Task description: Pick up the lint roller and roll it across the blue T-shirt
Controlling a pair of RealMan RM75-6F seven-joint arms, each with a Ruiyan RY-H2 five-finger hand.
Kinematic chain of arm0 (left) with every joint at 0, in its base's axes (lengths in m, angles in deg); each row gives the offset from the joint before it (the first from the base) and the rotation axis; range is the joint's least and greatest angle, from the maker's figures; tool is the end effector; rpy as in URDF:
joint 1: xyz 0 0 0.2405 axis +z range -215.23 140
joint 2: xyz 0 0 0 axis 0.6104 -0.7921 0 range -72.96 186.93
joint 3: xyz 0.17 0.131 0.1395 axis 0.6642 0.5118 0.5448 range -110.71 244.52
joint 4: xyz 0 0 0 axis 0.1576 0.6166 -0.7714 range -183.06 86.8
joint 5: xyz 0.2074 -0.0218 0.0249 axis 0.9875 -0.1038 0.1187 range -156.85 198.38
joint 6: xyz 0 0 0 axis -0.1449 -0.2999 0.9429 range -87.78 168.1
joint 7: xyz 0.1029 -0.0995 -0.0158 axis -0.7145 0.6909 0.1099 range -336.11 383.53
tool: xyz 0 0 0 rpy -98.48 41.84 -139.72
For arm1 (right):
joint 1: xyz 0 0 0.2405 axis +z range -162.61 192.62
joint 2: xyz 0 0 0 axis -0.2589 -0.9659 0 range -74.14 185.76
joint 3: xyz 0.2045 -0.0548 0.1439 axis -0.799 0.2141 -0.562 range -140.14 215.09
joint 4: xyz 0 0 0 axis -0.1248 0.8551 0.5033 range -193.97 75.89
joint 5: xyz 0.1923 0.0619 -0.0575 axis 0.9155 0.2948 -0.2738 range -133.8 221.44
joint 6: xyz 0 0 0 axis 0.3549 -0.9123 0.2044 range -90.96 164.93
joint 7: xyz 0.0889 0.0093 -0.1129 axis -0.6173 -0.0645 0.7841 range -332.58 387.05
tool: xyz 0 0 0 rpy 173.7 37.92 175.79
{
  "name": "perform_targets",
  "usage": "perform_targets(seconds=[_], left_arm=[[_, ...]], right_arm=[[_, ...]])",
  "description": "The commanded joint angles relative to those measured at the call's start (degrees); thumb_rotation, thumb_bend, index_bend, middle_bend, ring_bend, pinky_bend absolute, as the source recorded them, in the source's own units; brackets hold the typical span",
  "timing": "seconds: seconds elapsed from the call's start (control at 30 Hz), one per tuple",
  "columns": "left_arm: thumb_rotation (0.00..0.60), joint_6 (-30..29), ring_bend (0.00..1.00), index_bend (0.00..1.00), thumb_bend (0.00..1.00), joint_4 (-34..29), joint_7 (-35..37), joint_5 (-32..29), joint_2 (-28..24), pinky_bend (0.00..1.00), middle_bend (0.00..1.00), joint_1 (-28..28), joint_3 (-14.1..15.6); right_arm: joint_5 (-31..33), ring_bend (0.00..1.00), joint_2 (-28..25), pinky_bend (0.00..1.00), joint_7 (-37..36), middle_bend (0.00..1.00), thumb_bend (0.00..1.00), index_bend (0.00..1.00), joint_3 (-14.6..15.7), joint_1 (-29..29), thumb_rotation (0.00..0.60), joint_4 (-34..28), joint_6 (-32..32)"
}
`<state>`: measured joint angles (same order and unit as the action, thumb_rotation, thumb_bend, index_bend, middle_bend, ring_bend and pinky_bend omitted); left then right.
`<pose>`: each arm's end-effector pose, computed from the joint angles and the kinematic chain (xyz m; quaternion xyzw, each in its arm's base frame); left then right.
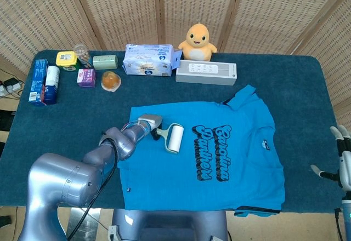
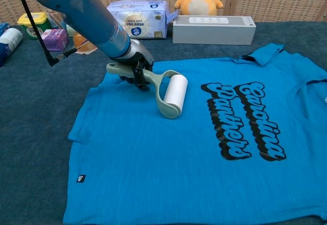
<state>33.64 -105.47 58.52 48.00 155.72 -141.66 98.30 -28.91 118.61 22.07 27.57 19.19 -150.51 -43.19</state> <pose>-0.0393 0.4380 -0.0773 -0.7743 -0.5393 -0.0766 0.3221 -0.3416 -0.1995 0.1882 0.4912 -0.4460 0.3863 0.6407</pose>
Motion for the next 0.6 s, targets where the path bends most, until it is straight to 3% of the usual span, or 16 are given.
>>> perform_targets(seconds=[0.03, 0.27, 0.6], left_arm=[[0.6, -2.59, 0.86, 1.0, 0.69, -2.13, -1.14, -1.23, -0.32, 1.0, 1.0, -0.31, 1.98], [0.6, -6.06, 0.86, 1.0, 0.69, -5.37, -3.72, -4.34, -1.41, 1.0, 1.0, 0.11, 4.08], [0.6, -8.27, 0.86, 1.0, 0.69, -8.33, -7.92, -6.59, -4.01, 1.0, 1.0, 2.53, 4.33]], right_arm=[[-0.02, 0.0, 0.0, 0.0, 0.02, 0.0, 0.03, 0.04, 0.0, -0.02, 0.6, -0.03, -0.05], [-0.1, 0.0, 0.06, 0.0, 0.32, 0.0, 0.03, 0.04, 0.07, 0.0, 0.6, -0.2, -0.13], [-0.02, 0.0, 0.23, 0.0, 0.86, 0.0, 0.03, 0.04, 0.1, 0.07, 0.6, -0.24, -0.16]])
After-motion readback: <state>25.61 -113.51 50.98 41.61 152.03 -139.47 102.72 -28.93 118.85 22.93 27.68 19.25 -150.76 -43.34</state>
